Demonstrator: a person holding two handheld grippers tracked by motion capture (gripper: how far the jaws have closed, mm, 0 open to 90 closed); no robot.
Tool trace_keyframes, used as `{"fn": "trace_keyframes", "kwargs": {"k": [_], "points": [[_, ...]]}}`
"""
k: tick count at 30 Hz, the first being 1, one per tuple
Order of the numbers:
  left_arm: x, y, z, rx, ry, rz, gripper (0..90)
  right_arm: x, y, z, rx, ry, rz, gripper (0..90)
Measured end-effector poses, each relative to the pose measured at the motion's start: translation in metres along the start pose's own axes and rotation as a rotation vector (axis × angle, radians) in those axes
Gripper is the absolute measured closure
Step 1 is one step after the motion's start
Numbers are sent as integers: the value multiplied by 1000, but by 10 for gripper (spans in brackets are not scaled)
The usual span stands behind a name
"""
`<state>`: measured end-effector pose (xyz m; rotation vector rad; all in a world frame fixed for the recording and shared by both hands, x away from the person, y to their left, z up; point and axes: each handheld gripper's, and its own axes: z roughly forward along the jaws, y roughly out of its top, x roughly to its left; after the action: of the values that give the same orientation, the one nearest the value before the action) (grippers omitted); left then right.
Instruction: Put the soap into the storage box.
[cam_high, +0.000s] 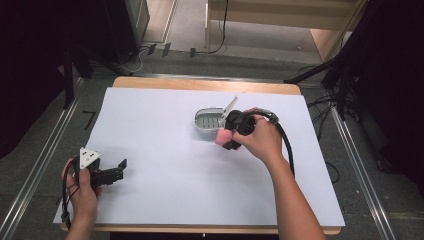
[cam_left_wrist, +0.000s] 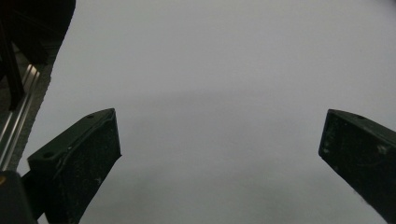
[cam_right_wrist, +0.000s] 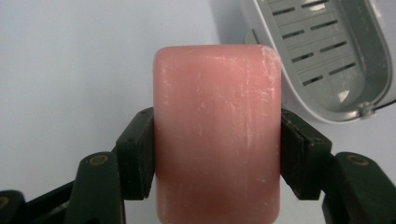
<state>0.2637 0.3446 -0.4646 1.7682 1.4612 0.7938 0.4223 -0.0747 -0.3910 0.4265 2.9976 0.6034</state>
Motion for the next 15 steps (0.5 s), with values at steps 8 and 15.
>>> {"fn": "trace_keyframes", "kwargs": {"k": [8, 15], "points": [[0, 0, 0, 1, -2, -1, 0, -4, 12, -2, 0, -3, -22, 381], [0, 0, 0, 2, -2, -2, 0, -10, 23, -3, -6, -1, -40, 381]]}}
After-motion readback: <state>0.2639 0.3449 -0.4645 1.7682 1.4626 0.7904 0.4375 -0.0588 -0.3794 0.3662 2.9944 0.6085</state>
